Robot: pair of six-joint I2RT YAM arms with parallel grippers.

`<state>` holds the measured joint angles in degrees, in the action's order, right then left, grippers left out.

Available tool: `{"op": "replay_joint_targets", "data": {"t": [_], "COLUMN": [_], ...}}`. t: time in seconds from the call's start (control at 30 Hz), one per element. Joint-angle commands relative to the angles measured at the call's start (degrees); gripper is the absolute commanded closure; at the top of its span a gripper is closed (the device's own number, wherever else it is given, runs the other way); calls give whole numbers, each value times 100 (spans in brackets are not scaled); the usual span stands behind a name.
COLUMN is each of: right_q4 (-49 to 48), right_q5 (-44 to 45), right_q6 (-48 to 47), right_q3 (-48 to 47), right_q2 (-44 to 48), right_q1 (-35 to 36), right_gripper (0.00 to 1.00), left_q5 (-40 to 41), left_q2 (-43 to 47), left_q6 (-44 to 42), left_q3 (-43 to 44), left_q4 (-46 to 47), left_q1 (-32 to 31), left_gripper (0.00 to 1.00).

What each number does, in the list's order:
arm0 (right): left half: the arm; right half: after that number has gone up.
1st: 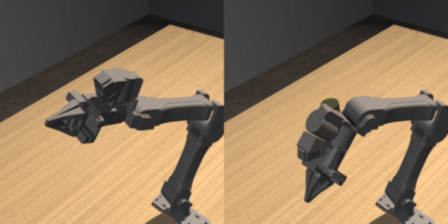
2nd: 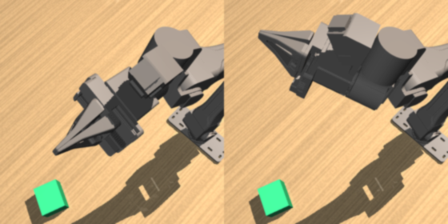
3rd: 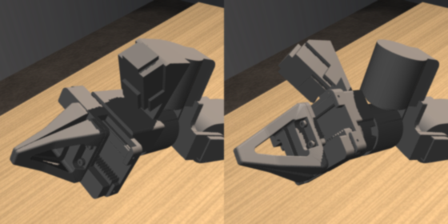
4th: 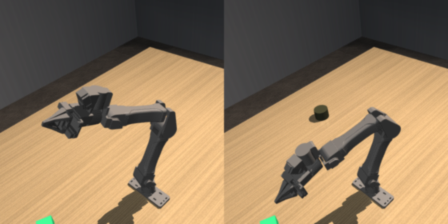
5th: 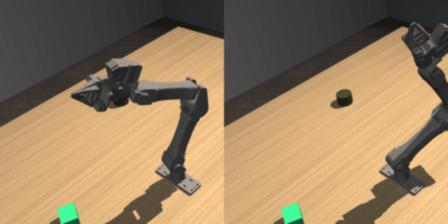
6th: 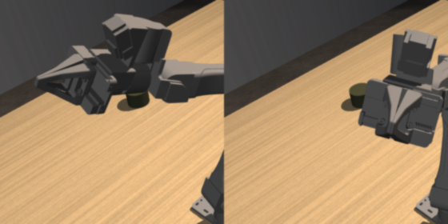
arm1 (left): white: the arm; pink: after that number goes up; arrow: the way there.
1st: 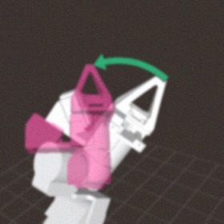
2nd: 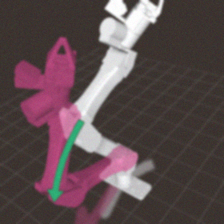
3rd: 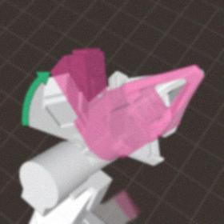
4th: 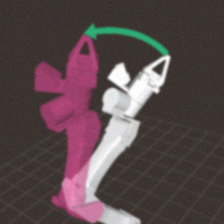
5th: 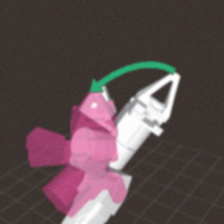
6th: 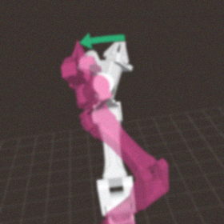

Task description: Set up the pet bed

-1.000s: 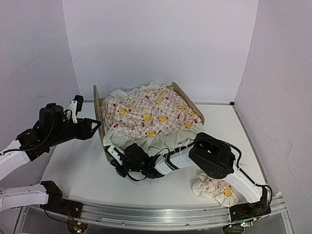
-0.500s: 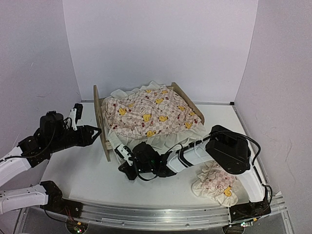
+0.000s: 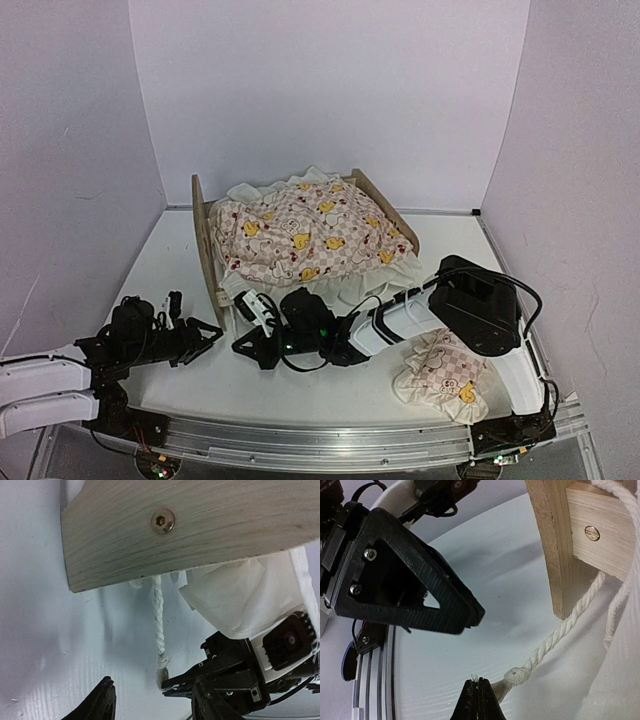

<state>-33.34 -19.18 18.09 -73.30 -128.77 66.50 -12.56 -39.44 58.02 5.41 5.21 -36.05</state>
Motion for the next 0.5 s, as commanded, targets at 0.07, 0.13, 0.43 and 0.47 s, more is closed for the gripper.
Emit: {"op": "replay_joint_targets", "data": {"t": [0.07, 0.13, 0.43, 0.47], "right_q4": [-420, -422, -419, -404], "right_q5": [-135, -122, -23, 2], "right_q6": [-39, -80, -149, -106], "right_q3": [-22, -9, -73, -74], "right_q2": [445, 457, 493, 520], "right_q1": [15, 20, 109, 109], "right_gripper": [100, 100, 100, 100], "left_q5": [-979, -1036, -1070, -981], "left_q2": [-1657, -2051, -2991, -2999], "left_q6": [413, 375, 16, -32], "left_q3": [334, 400, 638, 589], "left_q4": [2487, 2694, 3003, 3001], "left_q1": [21, 18, 14, 20], "left_gripper": [50, 55, 75, 87]}}
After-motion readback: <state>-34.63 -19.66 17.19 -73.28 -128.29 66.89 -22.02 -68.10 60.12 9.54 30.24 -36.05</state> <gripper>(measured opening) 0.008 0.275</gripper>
